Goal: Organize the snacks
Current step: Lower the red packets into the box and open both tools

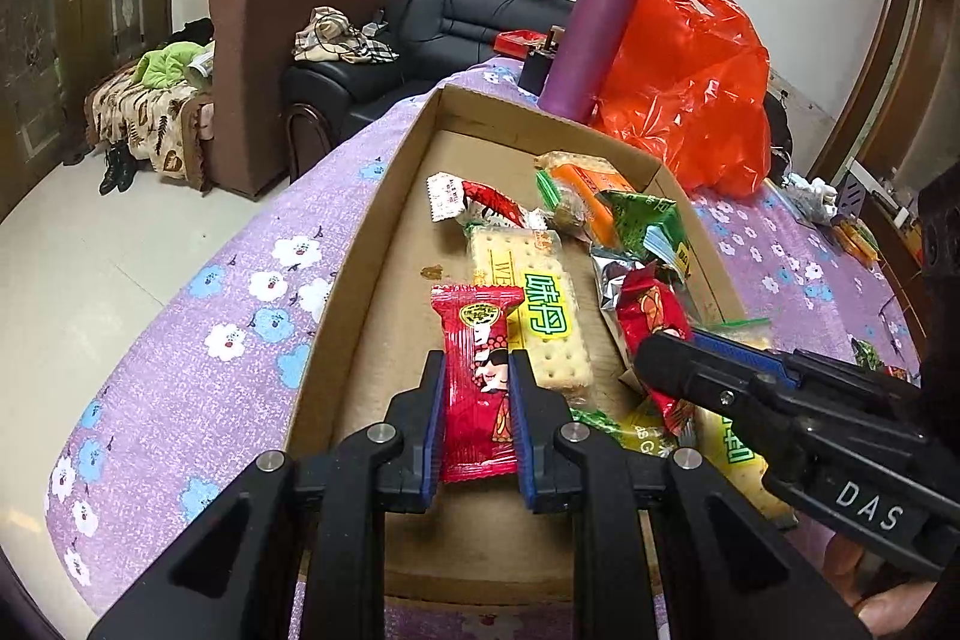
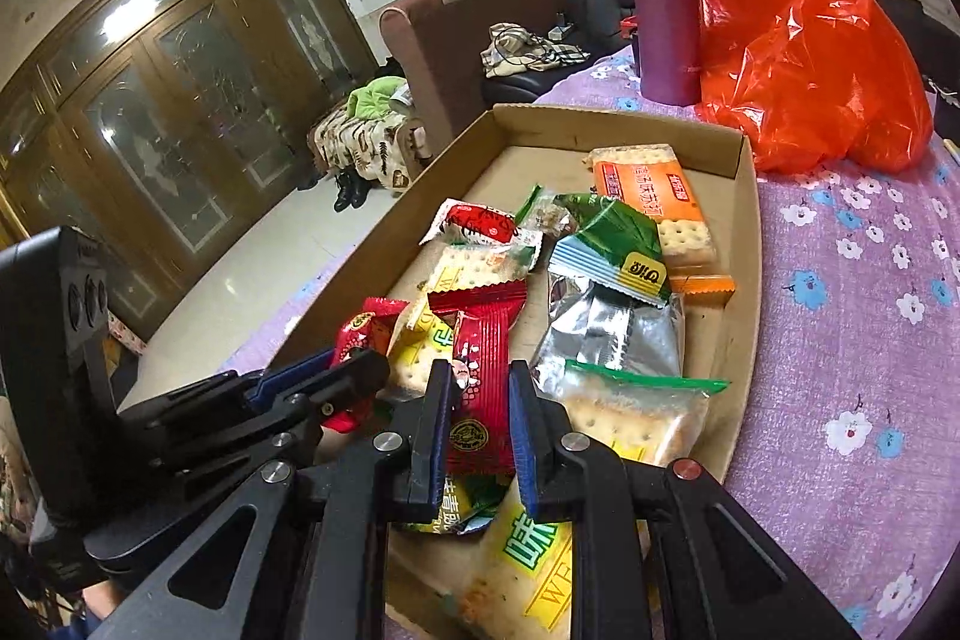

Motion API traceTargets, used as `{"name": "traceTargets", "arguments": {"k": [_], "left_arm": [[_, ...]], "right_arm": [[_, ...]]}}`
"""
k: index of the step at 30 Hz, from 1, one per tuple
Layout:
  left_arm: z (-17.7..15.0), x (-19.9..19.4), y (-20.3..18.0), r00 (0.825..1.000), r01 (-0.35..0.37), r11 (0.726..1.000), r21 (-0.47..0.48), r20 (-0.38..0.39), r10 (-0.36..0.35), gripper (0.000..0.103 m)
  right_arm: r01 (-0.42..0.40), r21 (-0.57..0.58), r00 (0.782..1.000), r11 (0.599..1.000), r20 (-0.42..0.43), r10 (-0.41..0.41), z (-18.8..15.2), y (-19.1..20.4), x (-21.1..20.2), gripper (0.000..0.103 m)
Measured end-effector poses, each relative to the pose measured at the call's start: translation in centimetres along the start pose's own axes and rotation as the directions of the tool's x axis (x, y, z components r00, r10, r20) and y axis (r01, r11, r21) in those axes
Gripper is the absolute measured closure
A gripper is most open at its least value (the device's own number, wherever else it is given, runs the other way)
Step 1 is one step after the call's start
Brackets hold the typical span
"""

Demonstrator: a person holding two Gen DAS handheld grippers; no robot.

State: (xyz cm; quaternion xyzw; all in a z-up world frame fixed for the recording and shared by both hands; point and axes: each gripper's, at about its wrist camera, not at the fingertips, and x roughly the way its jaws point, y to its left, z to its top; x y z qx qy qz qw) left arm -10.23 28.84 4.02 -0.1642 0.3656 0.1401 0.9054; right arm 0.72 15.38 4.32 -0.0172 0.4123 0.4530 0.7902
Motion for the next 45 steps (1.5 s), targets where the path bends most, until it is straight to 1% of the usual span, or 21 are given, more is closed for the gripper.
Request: {"name": "traceTargets", "arguments": {"k": [5,9,13,15,22,29,42,45], "left_arm": [[-0.1,-0.2,-0.5,0.999,-0.04,0.999,0.019,0.019,0.039,0.084],[-0.3,0.0,-1.2,0.996,-0.09,0.995,0.054,0.019,0.089,0.084],[-0.6,0.1,-2.1,0.989,-0.146,0.985,0.096,0.039,0.143,0.084],[-0.7,0.1,-2.4,0.987,-0.16,0.981,0.112,0.044,0.156,0.084],[-0.7,0.0,-2.5,0.983,-0.18,0.976,0.126,0.053,0.175,0.084],[-0.9,-0.3,-2.8,0.977,-0.208,0.968,0.139,0.078,0.199,0.083],[-1.0,-0.5,-2.9,0.972,-0.227,0.964,0.141,0.091,0.216,0.081],[-1.0,-0.5,-2.9,0.971,-0.232,0.962,0.142,0.093,0.22,0.078]], "right_arm": [[0.023,-0.04,0.999,0.999,0.029,-0.022,-0.8,0.1,-0.1,0.082],[0.073,-0.099,0.996,0.992,0.063,-0.067,-1.5,0.9,-0.3,0.082],[0.088,-0.13,0.994,0.988,0.08,-0.078,-1.8,1.1,-0.4,0.082],[0.082,-0.128,0.994,0.988,0.08,-0.072,-1.8,1.0,-0.5,0.081],[0.086,-0.141,0.994,0.986,0.085,-0.075,-2.2,1.4,-0.8,0.081],[0.083,-0.137,0.994,0.987,0.085,-0.072,-2.2,1.4,-0.8,0.081],[0.079,-0.13,0.994,0.988,0.086,-0.069,-2.3,1.3,-0.8,0.081],[0.078,-0.124,0.994,0.989,0.086,-0.067,-2.3,1.2,-0.9,0.081]]}}
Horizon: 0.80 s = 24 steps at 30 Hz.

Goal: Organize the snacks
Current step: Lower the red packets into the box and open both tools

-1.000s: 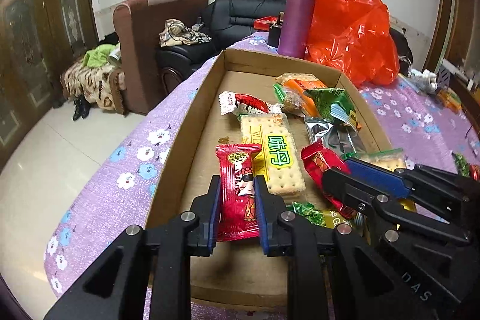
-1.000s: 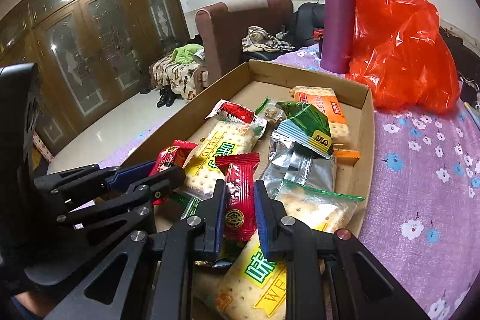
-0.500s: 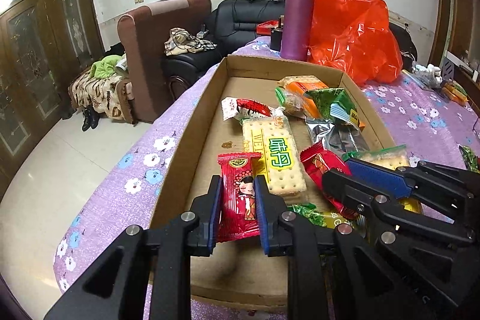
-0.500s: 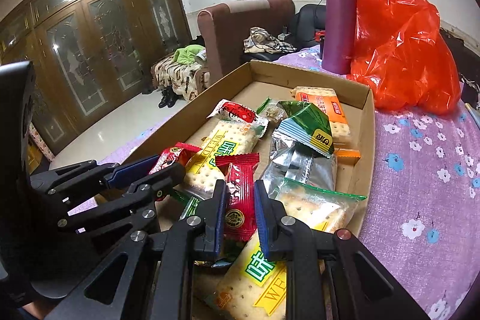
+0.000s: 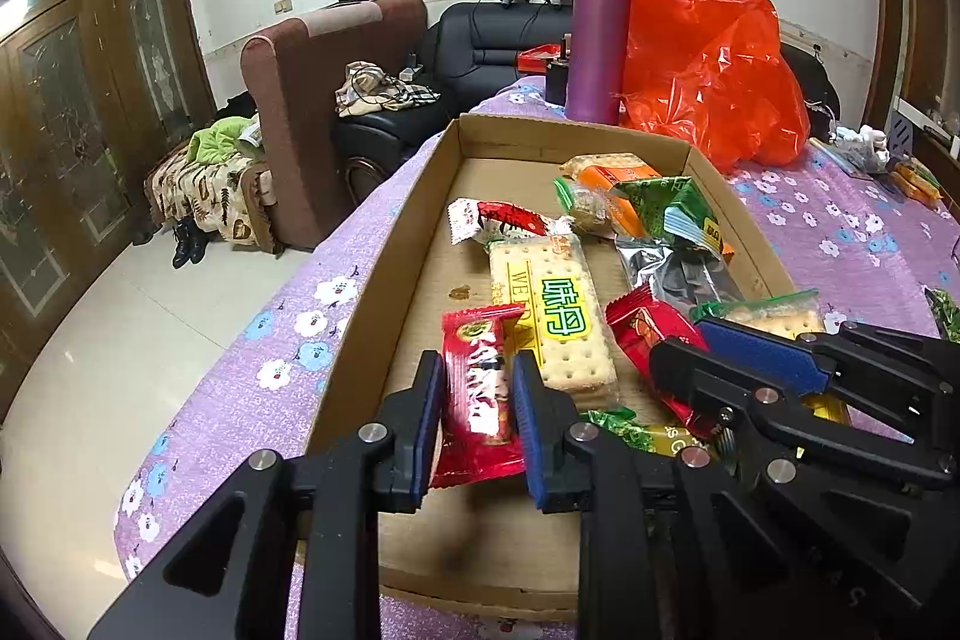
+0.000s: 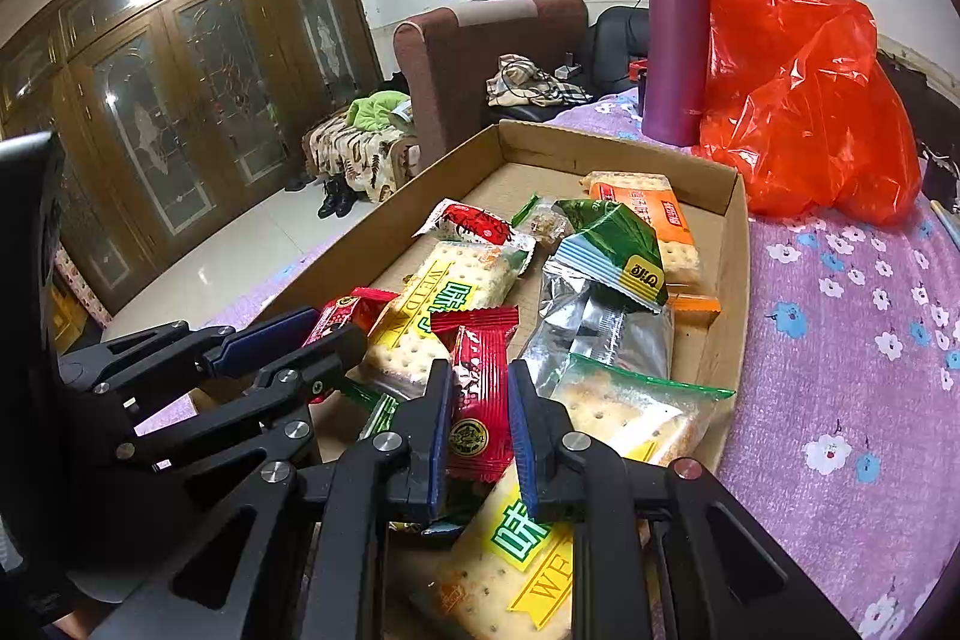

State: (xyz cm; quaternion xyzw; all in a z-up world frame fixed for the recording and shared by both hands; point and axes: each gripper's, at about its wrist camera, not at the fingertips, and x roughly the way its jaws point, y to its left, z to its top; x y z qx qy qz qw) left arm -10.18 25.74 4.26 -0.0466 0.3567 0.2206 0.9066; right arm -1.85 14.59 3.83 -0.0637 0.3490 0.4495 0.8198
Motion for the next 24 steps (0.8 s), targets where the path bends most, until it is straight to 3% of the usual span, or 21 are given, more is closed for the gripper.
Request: {"name": "traceTargets", "arguments": {"k": [18,20,24], "left_arm": [[0.1,-0.4,0.2,1.0,-0.015,1.0,-0.012,0.017,0.015,0.06],[0.1,-0.5,0.3,1.0,-0.015,1.0,-0.018,0.024,0.016,0.052],[0.1,-0.6,0.3,0.999,-0.014,1.0,-0.022,0.035,0.015,0.049]], "right_arm": [[-0.002,0.036,1.0,0.999,0.014,0.002,0.1,-0.6,-0.4,0.081],[-0.002,0.042,1.0,0.999,0.031,0.0,0.2,-0.6,-0.8,0.081],[0.012,0.071,0.997,0.997,0.074,-0.017,0.5,-1.3,-1.9,0.082]]}}
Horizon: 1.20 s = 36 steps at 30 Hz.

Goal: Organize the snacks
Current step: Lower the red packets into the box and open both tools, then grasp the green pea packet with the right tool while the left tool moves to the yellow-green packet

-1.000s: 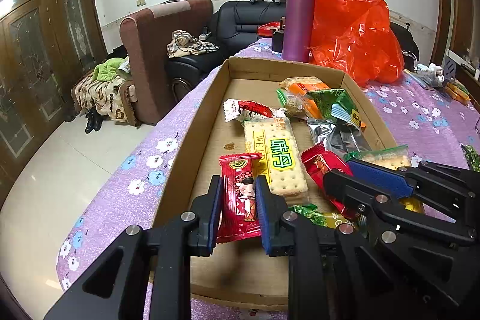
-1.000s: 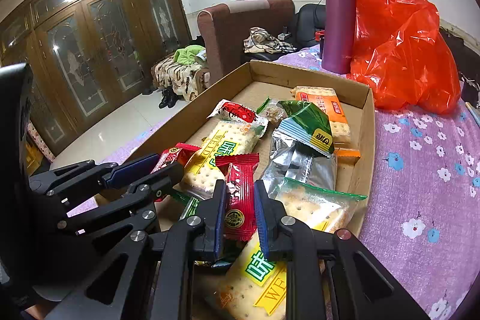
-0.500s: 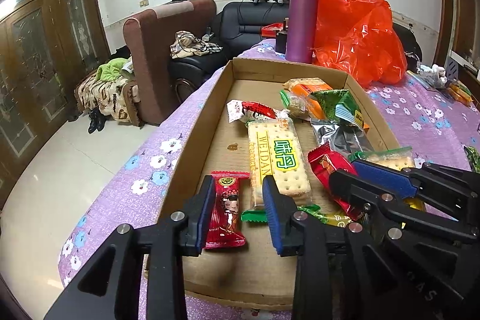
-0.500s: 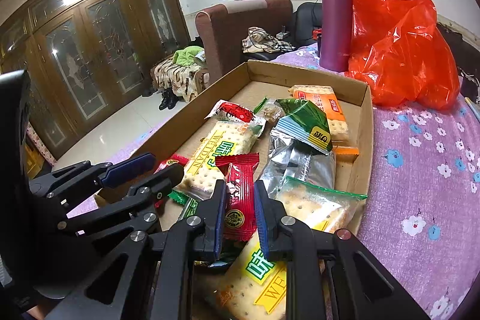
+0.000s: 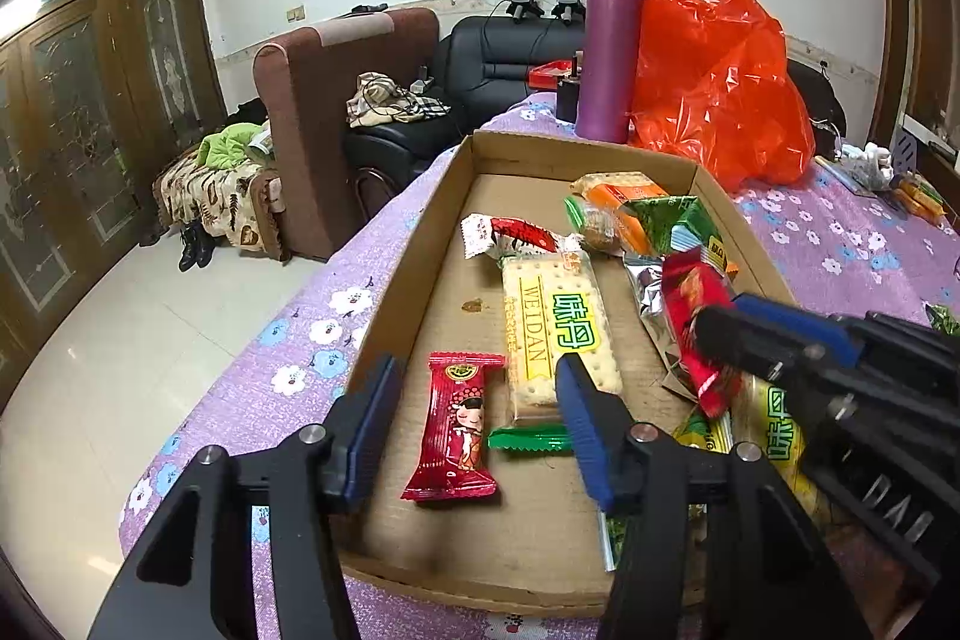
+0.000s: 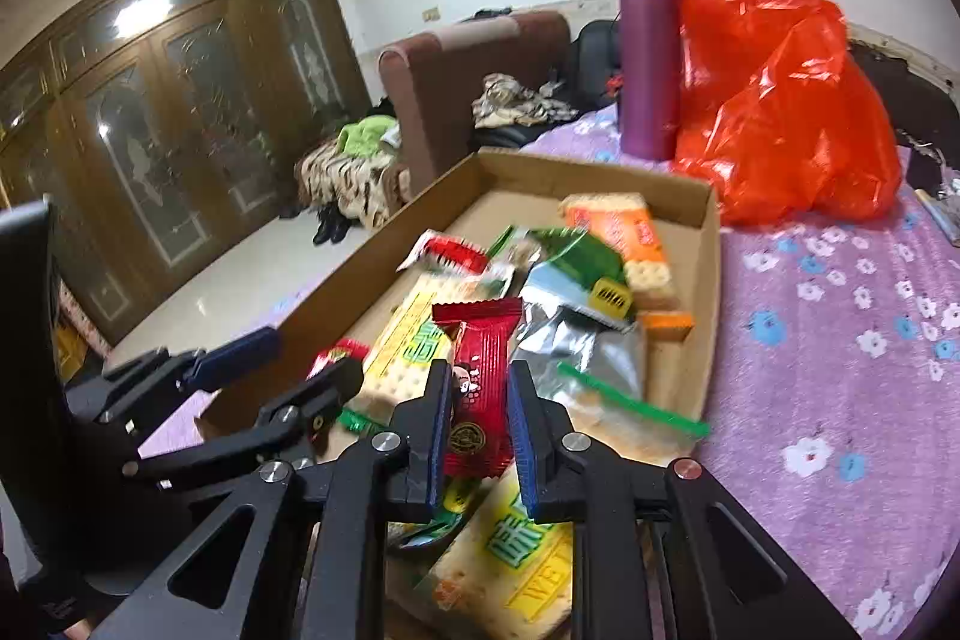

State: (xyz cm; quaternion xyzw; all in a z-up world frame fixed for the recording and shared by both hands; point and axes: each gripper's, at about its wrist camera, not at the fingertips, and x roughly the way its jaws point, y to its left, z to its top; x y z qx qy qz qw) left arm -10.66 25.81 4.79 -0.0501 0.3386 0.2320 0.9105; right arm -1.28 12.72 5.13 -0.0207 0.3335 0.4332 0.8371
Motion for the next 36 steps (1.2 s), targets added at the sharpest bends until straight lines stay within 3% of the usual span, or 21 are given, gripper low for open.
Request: {"name": "traceTargets", "arguments": {"k": [10,18,25,29,32,36], "left_arm": [[0.1,-0.1,0.1,1.0,-0.004,1.0,-0.006,-0.001,0.004,0.043],[0.0,-0.6,0.0,0.999,-0.006,1.0,0.001,0.033,0.006,0.035],[0.0,-1.0,-0.2,0.998,0.024,1.0,0.012,0.05,-0.024,0.031],[0.0,-1.8,-0.9,0.997,0.03,0.999,0.044,0.063,-0.033,0.031],[1.0,-3.5,-1.4,0.993,0.061,0.997,0.044,0.098,-0.065,0.029],[2.2,-5.3,-2.9,0.981,0.155,0.986,0.052,0.105,-0.16,0.027]], "right_arm": [[-0.057,0.119,0.998,0.991,0.047,0.051,1.6,-2.4,-3.1,0.082],[-0.066,0.238,0.998,0.969,0.038,0.059,1.5,-7.1,-6.9,0.082],[0.036,0.342,0.995,0.939,0.075,-0.066,0.1,-15.0,-12.7,0.076],[0.121,0.419,0.979,0.9,0.099,-0.177,-1.3,-20.6,-16.2,0.061],[0.219,0.469,0.963,0.856,0.038,-0.267,-2.8,-25.0,-17.0,0.058],[0.28,0.489,0.956,0.826,-0.063,-0.286,-4.0,-27.5,-15.5,0.054]]}}
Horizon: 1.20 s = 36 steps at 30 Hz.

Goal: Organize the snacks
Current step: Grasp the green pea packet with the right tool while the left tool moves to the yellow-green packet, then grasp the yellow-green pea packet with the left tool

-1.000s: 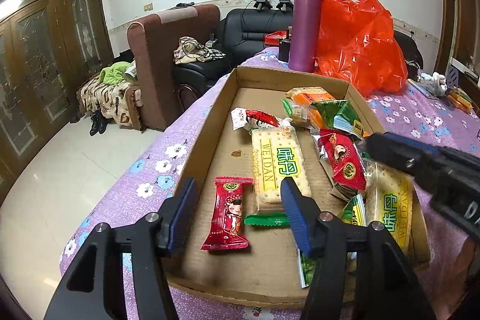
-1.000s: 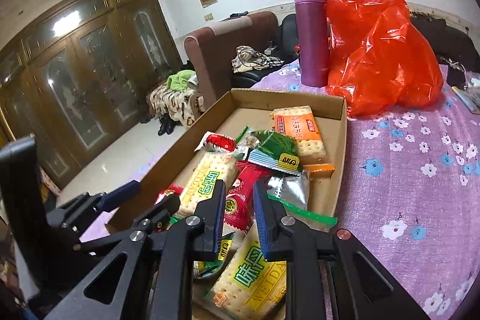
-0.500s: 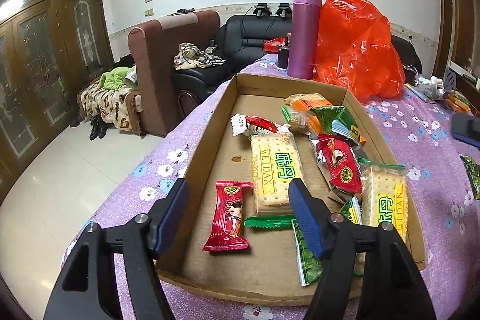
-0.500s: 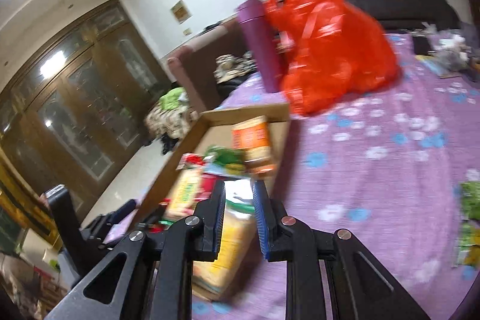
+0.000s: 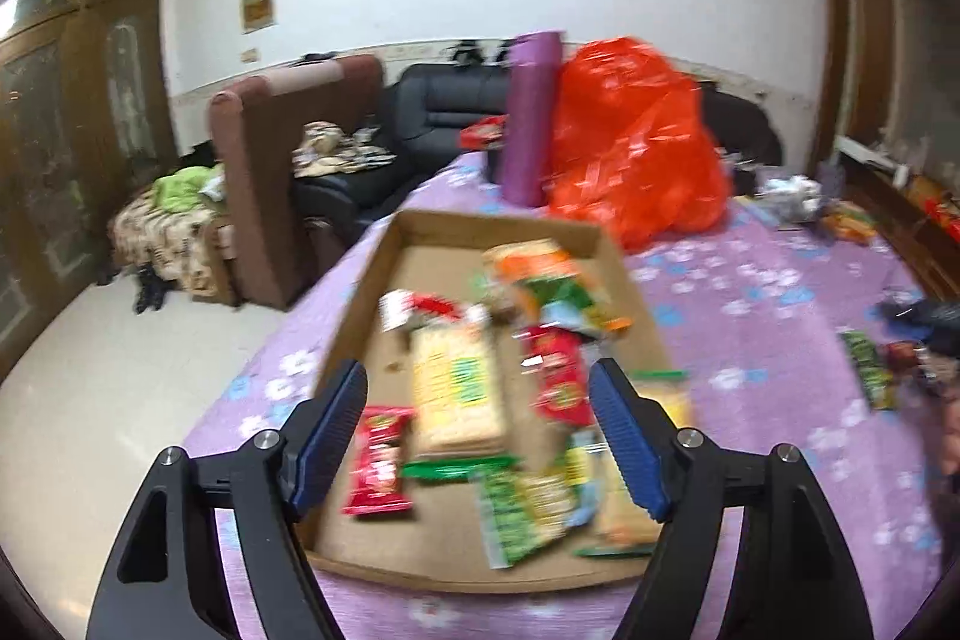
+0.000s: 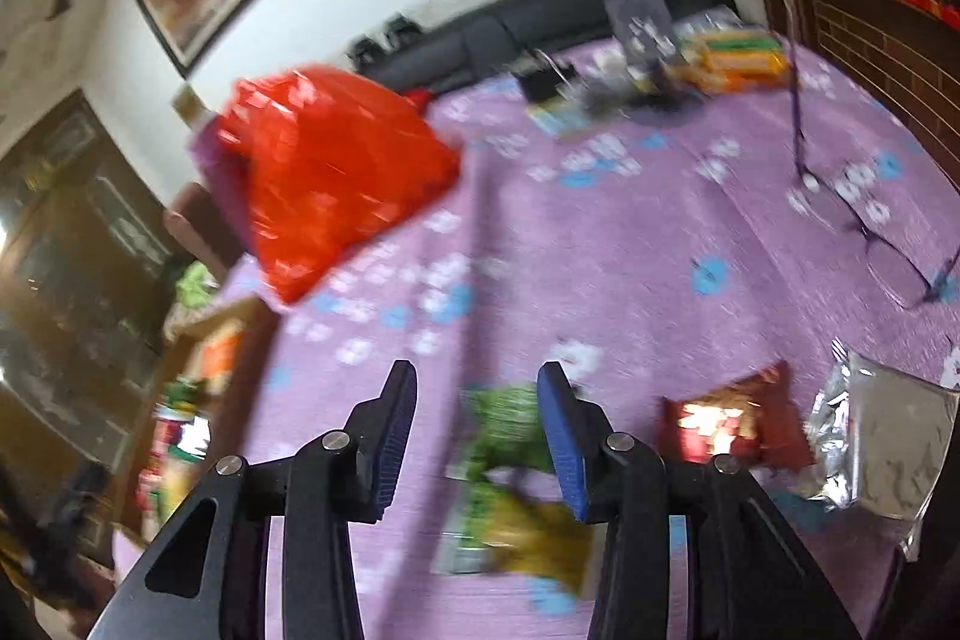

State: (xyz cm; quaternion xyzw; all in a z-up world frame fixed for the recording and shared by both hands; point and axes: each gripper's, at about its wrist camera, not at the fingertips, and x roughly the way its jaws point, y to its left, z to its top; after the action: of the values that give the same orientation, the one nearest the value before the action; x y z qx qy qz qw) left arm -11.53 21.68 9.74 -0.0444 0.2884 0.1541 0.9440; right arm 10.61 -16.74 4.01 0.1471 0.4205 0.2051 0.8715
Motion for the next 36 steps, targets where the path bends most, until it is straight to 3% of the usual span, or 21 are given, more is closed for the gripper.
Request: {"name": "traceTargets", "arguments": {"k": [3,5,9,11,14,17,25,27,28,30,34,36], "left_arm": [[0.4,-0.3,-2.3,0.998,0.059,0.997,0.04,-0.012,-0.058,0.026],[0.5,-0.2,-4.1,0.993,0.111,0.992,0.062,-0.033,-0.109,0.026],[0.6,0.1,-7.4,0.975,0.214,0.972,0.093,-0.074,-0.208,0.026],[0.8,0.3,-8.9,0.962,0.263,0.96,0.1,-0.101,-0.253,0.026],[1.2,0.9,-11.2,0.931,0.344,0.935,0.087,-0.165,-0.327,0.026],[1.7,1.7,-14.0,0.883,0.434,0.897,0.079,-0.237,-0.406,0.026],[2.4,5.0,-24.9,0.808,0.545,0.82,0.176,-0.372,-0.457,0.026],[2.4,6.0,-27.8,0.773,0.595,0.78,0.194,-0.404,-0.49,0.026],[2.3,6.4,-28.7,0.767,0.606,0.767,0.21,-0.409,-0.494,0.026],[1.7,8.1,-31.3,0.777,0.6,0.757,0.259,-0.415,-0.474,0.026],[0.0,10.6,-33.1,0.755,0.618,0.731,0.29,-0.479,-0.449,0.027],[-0.9,10.6,-33.1,0.731,0.642,0.709,0.29,-0.511,-0.453,0.027]], "right_arm": [[-0.002,-0.025,0.999,1.0,-0.049,0.0,-0.6,0.3,1.2,0.04],[0.031,-0.059,0.998,0.998,-0.061,-0.035,-0.8,0.7,2.1,0.036],[0.083,-0.116,0.992,0.99,-0.085,-0.093,-1.4,1.4,3.8,0.038],[0.113,-0.162,0.99,0.98,-0.068,-0.125,-1.6,1.6,3.9,0.047],[0.081,-0.142,0.994,0.987,-0.057,-0.09,-1.4,1.4,3.3,0.061],[0.055,-0.093,0.998,0.994,-0.023,-0.058,-1.0,0.9,2.3,0.062],[0.037,0.126,0.982,0.991,0.179,-0.059,0.8,-3.1,-3.1,0.062],[0.018,0.191,0.978,0.981,0.203,-0.057,0.9,-4.5,-3.9,0.062],[0.021,0.222,0.974,0.975,0.215,-0.07,1.0,-5.2,-4.3,0.062],[0.024,0.269,0.968,0.963,0.236,-0.09,1.0,-6.3,-5.0,0.062],[-0.003,0.33,0.961,0.944,0.263,-0.089,1.1,-7.9,-6.0,0.062],[-0.014,0.329,0.963,0.944,0.26,-0.076,1.3,-7.8,-6.0,0.062]]}}
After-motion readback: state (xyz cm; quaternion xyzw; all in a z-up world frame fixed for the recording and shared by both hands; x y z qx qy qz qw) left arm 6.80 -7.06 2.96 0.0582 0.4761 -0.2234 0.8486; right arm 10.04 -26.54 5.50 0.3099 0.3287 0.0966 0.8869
